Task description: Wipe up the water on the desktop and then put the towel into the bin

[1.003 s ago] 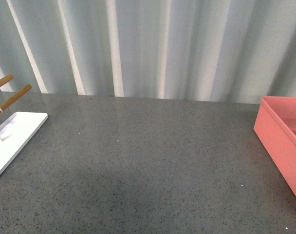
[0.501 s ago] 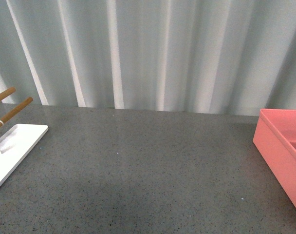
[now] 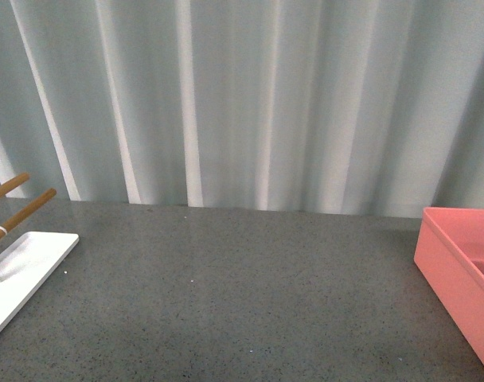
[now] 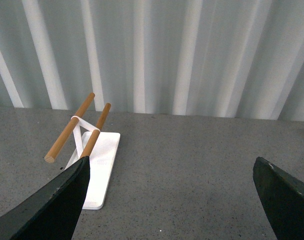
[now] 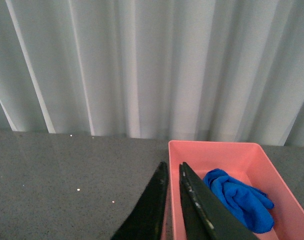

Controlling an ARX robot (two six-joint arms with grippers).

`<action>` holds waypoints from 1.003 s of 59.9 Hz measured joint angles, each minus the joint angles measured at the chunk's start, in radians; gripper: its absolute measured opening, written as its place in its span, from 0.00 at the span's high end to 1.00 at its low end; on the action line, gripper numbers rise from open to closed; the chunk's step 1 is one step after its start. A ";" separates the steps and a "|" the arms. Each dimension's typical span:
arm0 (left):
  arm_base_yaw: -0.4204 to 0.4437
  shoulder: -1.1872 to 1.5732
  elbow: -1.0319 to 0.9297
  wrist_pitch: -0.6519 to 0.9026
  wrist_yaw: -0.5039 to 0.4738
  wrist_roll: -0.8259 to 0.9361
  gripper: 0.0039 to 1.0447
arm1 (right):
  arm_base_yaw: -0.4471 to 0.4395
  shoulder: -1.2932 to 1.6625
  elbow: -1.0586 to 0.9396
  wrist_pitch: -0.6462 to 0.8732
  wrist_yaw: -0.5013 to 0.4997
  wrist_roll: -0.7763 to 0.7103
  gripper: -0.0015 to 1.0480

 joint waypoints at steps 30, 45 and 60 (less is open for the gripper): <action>0.000 0.000 0.000 0.000 0.000 0.000 0.06 | 0.000 -0.153 -0.173 0.023 0.000 0.000 0.97; 0.000 0.000 0.000 0.000 0.000 0.000 0.06 | 0.000 -0.286 -0.204 -0.103 0.000 0.002 0.97; 0.000 -0.001 0.000 0.000 0.000 0.000 0.06 | 0.001 -0.354 -0.230 -0.116 0.001 0.004 0.97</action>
